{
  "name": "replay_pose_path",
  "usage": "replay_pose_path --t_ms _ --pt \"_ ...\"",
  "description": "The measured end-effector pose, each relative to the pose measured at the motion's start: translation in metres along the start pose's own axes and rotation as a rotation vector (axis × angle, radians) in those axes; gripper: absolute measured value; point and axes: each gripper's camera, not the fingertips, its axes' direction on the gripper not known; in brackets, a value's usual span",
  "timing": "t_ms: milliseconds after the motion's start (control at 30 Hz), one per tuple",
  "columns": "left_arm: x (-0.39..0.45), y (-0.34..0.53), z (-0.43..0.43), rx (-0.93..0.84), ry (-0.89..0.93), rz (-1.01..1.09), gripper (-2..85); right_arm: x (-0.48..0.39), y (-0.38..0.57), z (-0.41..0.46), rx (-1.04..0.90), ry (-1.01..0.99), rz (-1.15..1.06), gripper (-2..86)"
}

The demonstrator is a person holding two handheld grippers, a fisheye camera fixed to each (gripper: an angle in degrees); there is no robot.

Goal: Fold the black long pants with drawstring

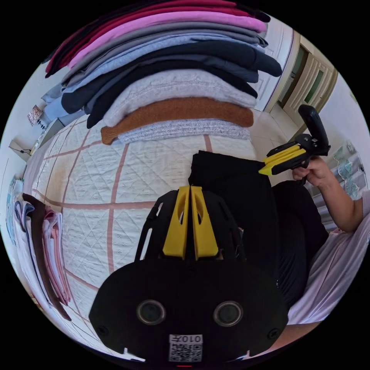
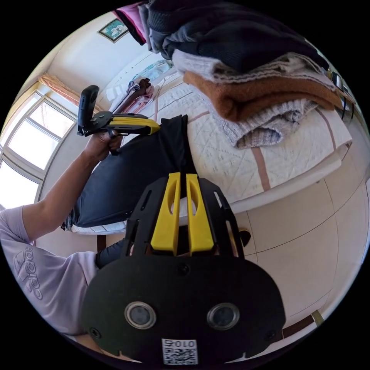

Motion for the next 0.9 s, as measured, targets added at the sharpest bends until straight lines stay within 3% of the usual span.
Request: replay_pose_path --t_ms 233,333,467,533,633,767,833,900 --pt "0.013 -0.015 -0.028 0.001 0.002 -0.074 1.2 0.005 0.005 0.008 -0.015 -0.039 0.024 4.3" --pt "0.027 -0.004 -0.08 0.079 -0.026 -0.136 2.7 0.004 0.013 0.007 -0.011 -0.038 0.009 4.4" --pt "0.095 0.066 -0.18 0.199 -0.192 -0.192 3.6 0.001 0.035 -0.014 0.065 0.07 0.067 4.6" --pt "0.131 0.12 -0.215 0.219 -0.285 -0.239 3.6 -0.024 0.054 -0.04 0.225 0.11 0.053 4.3" --pt "0.181 0.228 -0.265 0.143 -0.505 -0.442 3.8 -0.076 0.059 -0.025 0.255 0.13 -0.102 4.0" --pt "0.217 0.396 -0.365 0.026 -0.652 -1.007 5.6 -0.087 0.045 0.034 0.058 0.087 -0.111 3.9" --pt "0.241 0.467 -0.419 0.09 -0.747 -1.27 6.4 -0.09 0.042 0.045 0.026 0.046 -0.069 3.4" --pt "0.284 0.545 -0.482 0.305 -0.809 -1.546 7.5 -0.106 0.044 0.036 0.096 0.094 -0.055 3.2"
